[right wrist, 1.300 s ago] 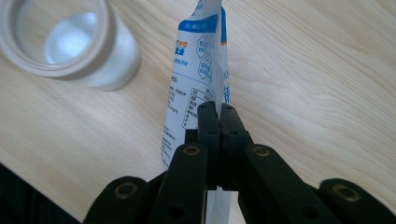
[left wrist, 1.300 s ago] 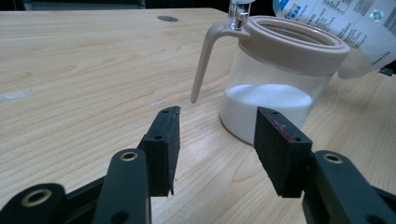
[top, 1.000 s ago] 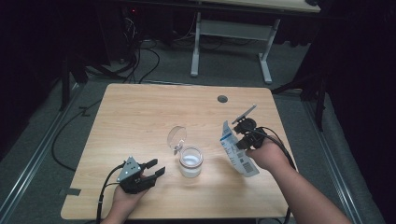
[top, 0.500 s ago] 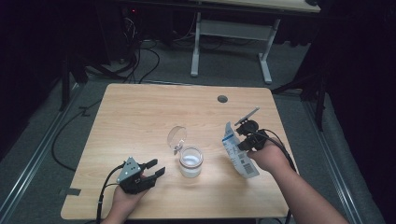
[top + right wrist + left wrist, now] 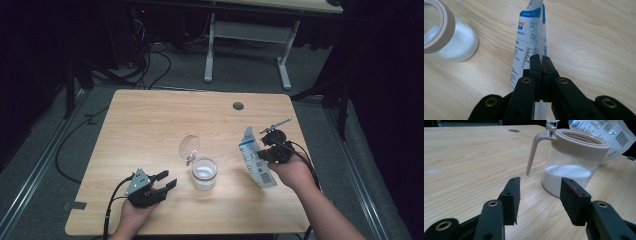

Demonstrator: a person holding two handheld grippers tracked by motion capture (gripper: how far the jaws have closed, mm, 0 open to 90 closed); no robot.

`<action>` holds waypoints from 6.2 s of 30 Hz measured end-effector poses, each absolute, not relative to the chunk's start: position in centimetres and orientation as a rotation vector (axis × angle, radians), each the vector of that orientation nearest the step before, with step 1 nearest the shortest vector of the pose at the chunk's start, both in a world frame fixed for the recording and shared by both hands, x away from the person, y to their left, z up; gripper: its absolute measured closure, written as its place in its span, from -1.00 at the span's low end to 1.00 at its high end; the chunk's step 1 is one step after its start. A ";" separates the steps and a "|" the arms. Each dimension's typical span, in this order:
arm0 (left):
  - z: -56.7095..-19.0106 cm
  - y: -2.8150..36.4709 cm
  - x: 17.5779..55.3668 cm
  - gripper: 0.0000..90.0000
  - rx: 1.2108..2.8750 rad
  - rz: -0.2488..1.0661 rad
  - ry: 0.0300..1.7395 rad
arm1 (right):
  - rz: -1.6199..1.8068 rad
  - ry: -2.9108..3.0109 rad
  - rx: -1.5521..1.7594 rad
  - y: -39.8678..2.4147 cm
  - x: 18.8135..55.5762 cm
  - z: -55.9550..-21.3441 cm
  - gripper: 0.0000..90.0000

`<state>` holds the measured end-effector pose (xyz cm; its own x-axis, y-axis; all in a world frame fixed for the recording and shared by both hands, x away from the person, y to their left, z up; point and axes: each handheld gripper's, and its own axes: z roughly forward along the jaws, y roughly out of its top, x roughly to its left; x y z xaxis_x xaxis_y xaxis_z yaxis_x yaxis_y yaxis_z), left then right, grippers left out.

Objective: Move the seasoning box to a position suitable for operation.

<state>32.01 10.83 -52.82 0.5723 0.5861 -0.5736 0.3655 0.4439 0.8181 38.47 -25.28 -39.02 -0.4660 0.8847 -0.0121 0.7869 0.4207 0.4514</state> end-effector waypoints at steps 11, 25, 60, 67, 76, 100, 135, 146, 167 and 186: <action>-52.8 10.8 32.0 0.13 1.153 0.168 1.016 | 0.710 2.317 1.435 -26.0 37.0 -39.7 1.00; -52.8 10.8 32.1 0.11 1.149 0.171 1.028 | 0.987 2.162 1.440 -28.3 34.9 -42.0 1.00; -52.9 10.5 32.0 -0.01 1.167 0.214 1.032 | 1.392 1.790 1.265 -31.1 32.7 -47.0 1.00; -52.9 10.6 31.9 -0.01 1.172 0.221 1.025 | 1.401 1.761 1.257 -31.4 33.0 -47.3 1.00; -52.9 10.6 32.0 -0.01 1.163 0.211 1.039 | 1.374 1.706 1.256 -32.6 33.2 -47.0 1.00; -52.9 10.6 31.9 -0.02 1.167 0.216 1.032 | 1.313 1.707 1.242 -33.0 32.6 -48.6 0.98; -52.9 10.7 31.9 -0.05 1.161 0.206 1.028 | 1.295 1.722 1.274 -32.5 31.9 -48.9 0.65; -52.9 10.7 31.9 -0.04 1.164 0.209 1.024 | 1.286 1.741 1.300 -32.3 32.2 -49.0 0.37; -52.9 10.5 31.8 -0.03 1.174 0.213 1.018 | 1.232 1.744 1.317 -32.4 30.1 -49.0 0.31; -53.0 10.5 31.7 0.00 1.185 0.213 1.016 | 1.195 1.772 1.314 -31.9 27.1 -49.2 0.32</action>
<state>31.73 10.46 -52.97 0.5639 0.6224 -0.5428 0.3523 0.4132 0.8397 27.12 -31.91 -49.18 -0.3110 0.9498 0.0329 0.3864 0.0948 0.9174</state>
